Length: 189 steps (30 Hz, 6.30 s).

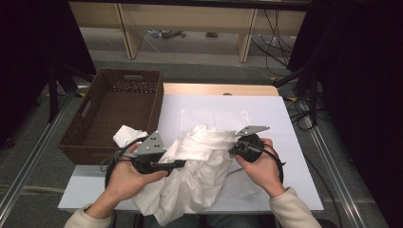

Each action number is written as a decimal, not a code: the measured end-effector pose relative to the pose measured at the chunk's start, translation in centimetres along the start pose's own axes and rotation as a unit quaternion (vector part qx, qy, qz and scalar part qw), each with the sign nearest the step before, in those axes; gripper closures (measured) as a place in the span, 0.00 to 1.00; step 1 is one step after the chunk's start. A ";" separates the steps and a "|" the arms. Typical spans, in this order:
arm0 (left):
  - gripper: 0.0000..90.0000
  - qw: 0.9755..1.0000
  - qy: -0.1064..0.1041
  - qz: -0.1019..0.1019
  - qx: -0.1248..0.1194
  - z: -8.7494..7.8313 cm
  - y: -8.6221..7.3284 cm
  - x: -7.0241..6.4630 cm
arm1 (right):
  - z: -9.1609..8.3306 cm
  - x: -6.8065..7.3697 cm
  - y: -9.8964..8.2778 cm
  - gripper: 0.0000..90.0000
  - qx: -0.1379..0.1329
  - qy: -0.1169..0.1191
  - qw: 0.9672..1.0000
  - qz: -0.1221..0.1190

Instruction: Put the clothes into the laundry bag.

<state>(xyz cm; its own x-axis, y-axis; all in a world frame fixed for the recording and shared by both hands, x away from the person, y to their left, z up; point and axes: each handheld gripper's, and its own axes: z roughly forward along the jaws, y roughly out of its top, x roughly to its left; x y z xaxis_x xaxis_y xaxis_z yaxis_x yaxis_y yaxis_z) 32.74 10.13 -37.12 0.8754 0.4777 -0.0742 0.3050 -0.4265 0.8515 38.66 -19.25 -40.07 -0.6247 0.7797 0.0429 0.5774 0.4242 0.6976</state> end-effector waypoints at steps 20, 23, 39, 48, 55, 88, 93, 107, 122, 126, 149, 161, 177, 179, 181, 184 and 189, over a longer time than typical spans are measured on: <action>0.37 0.993 0.032 0.035 0.106 5.5 -1.3 0.7 | 0.6 0.1 -0.2 1.00 0.016 -0.003 1.000 -0.011; 0.24 0.995 0.041 0.047 0.080 4.2 -0.1 0.1 | 0.7 0.5 -0.3 1.00 0.017 -0.001 1.000 0.011; 0.19 0.993 0.007 0.108 0.045 8.4 4.4 -1.5 | 0.4 0.8 0.0 1.00 0.001 -0.001 1.000 -0.016; 0.77 0.983 0.045 0.159 0.080 10.5 3.9 -1.0 | 0.2 1.2 0.0 1.00 -0.009 0.005 1.000 -0.015; 0.92 0.995 -0.015 0.085 0.054 9.1 4.1 -1.6 | -0.1 1.1 0.1 1.00 -0.032 0.001 1.000 -0.001; 0.45 0.995 0.034 0.085 0.049 8.8 2.9 -1.3 | -0.4 1.0 0.3 1.00 -0.060 0.003 0.998 -0.020; 0.32 0.993 0.052 0.083 0.059 10.0 2.0 0.5 | -0.6 1.8 0.4 1.00 -0.060 0.008 0.998 -0.017; 0.87 0.991 0.045 0.100 0.073 11.7 2.5 -0.5 | -1.0 2.1 0.6 1.00 -0.074 0.013 0.997 -0.012; 0.87 0.995 0.003 0.093 0.042 12.0 2.9 -1.8 | -1.8 2.8 0.9 1.00 -0.088 0.041 0.995 -0.015; 0.89 0.994 0.045 0.089 0.047 12.5 2.7 -1.3 | -2.1 3.3 1.0 1.00 -0.088 0.046 0.995 -0.019; 0.47 0.985 0.142 0.069 0.070 10.9 1.5 0.0 | -1.4 2.0 0.5 1.00 -0.068 0.035 0.997 -0.013; 0.52 0.986 0.114 0.004 0.125 12.3 -0.7 0.8 | -1.1 1.9 0.5 1.00 -0.053 0.036 0.998 -0.015; 0.91 0.991 0.122 -0.048 0.040 10.4 2.0 0.1 | -1.7 3.1 0.8 1.00 -0.076 0.047 0.996 -0.010; 0.91 0.990 0.133 -0.030 0.048 11.2 2.0 0.0 | -1.6 3.2 0.7 1.00 -0.077 0.058 0.995 -0.009; 0.90 0.987 0.145 -0.018 0.063 12.2 1.7 0.5 | -1.5 3.3 0.7 1.00 -0.081 0.063 0.995 -0.019; 0.89 0.987 0.139 -0.011 0.079 13.3 1.1 1.2 | -1.4 3.5 0.6 1.00 -0.069 0.065 0.995 -0.011; 0.59 0.989 0.130 0.013 0.071 12.4 1.5 -0.1 | -1.0 2.8 0.5 1.00 -0.078 0.059 0.995 -0.001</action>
<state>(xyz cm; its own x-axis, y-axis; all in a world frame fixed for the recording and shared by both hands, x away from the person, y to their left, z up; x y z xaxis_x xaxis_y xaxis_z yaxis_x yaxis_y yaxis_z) 37.74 -0.08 -42.31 0.7626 0.6394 0.0980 0.3502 -0.5355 0.7685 36.65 -17.31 -38.85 -0.6890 0.7150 0.1187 0.4929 0.3421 0.8000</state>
